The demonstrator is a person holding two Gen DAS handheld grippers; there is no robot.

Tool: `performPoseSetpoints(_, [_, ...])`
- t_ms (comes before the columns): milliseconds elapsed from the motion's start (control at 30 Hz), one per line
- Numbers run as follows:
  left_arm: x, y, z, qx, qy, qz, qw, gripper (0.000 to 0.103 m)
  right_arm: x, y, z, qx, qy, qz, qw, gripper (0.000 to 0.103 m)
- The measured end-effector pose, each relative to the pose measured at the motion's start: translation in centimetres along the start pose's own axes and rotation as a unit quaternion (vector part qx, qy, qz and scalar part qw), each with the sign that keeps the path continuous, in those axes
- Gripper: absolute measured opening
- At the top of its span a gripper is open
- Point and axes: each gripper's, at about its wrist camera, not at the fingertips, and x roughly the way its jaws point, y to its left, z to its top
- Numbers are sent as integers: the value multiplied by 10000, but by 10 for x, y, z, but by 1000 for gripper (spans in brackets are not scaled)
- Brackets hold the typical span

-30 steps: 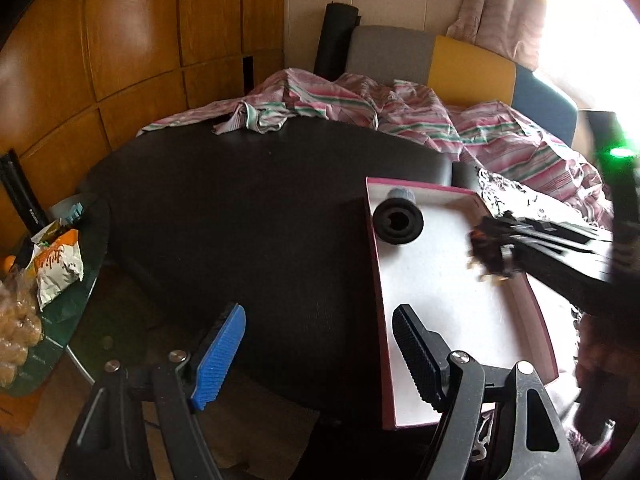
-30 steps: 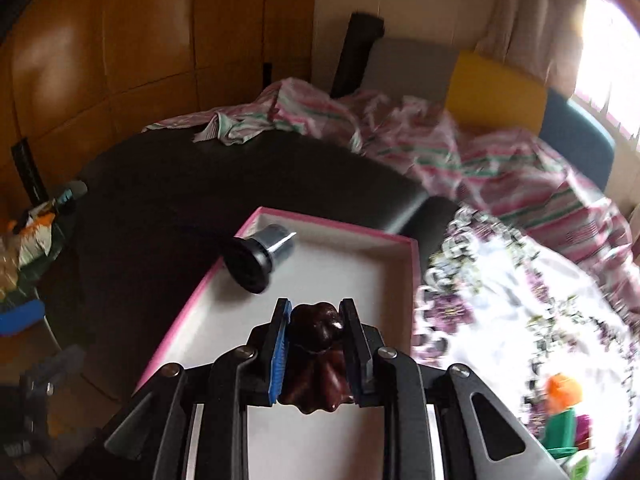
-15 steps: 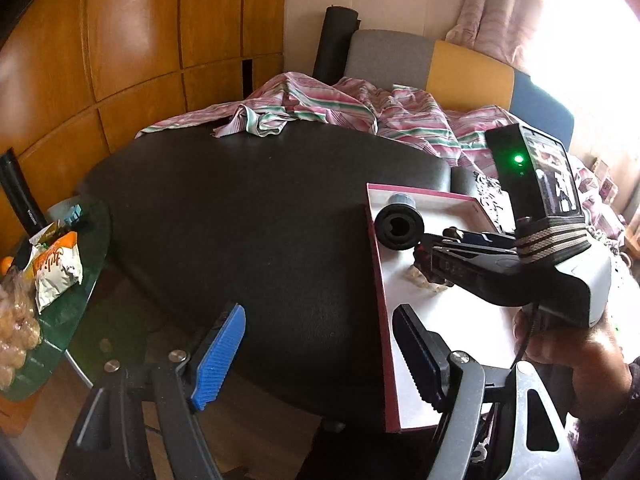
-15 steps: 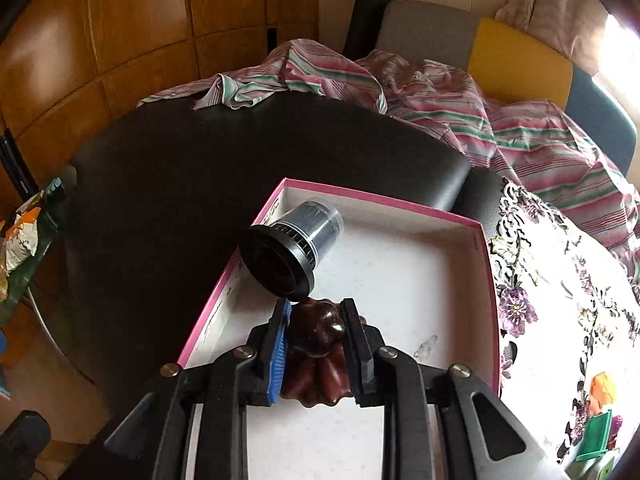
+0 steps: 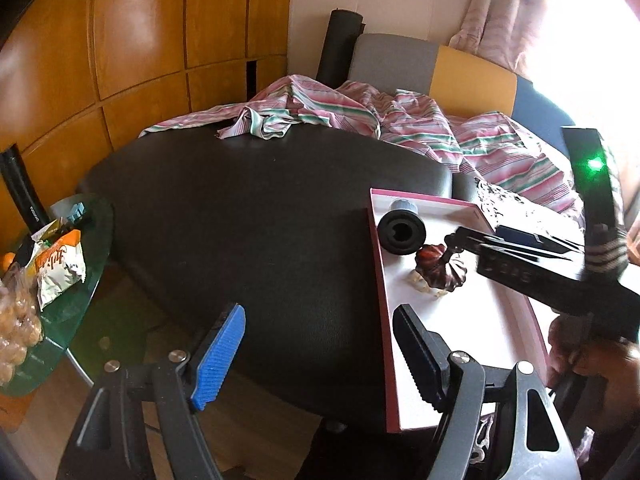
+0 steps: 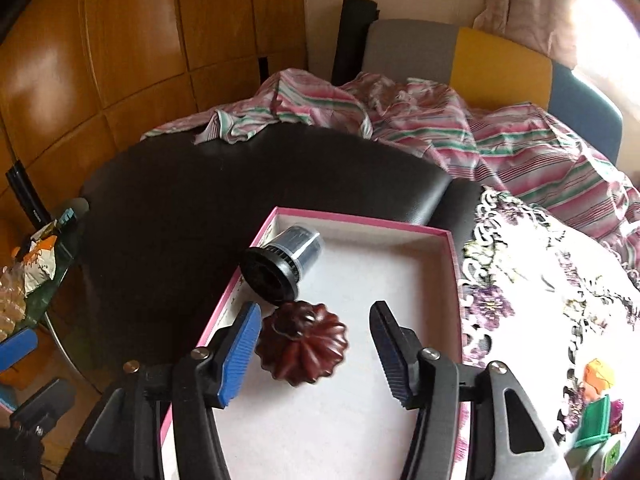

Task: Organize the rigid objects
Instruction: 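Carry the brown pumpkin into the tray and open the right tool, then move the left tool to the toys and grasp the green stand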

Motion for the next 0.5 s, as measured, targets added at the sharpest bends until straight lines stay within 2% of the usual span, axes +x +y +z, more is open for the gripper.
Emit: performPoseSetpoints(500, [-16,-28,3,429,-174,-222,9987,77,-60,-55,-20,300,-343,-433,9980,60])
